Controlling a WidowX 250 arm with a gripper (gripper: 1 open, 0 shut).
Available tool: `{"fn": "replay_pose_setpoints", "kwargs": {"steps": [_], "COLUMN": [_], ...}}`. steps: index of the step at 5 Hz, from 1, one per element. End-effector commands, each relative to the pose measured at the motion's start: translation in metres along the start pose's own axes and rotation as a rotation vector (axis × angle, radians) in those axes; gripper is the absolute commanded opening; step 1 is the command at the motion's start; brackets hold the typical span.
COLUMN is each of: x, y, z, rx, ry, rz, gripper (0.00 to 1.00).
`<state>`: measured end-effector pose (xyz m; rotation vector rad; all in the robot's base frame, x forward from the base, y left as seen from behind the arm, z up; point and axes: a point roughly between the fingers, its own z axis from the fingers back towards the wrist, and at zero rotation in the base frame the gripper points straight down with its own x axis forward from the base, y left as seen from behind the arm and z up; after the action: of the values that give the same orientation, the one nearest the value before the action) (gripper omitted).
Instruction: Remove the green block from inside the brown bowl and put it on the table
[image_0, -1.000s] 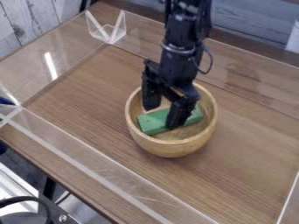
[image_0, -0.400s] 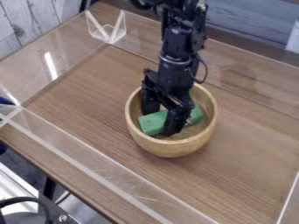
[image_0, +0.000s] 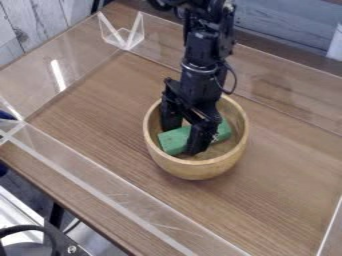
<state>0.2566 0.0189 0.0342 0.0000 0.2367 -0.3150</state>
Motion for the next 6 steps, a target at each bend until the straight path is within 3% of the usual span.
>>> {"fn": "replay_pose_setpoints", "kwargs": {"steps": [1,6], "x": [0.007,0.017], "y": [0.006,0.008], "z": [0.009,0.007], "rx": [0.007,-0.009], "ry": [-0.047,-0.075], "rz": [-0.005,-0.023], "gripper": [1.0,1.0]}}
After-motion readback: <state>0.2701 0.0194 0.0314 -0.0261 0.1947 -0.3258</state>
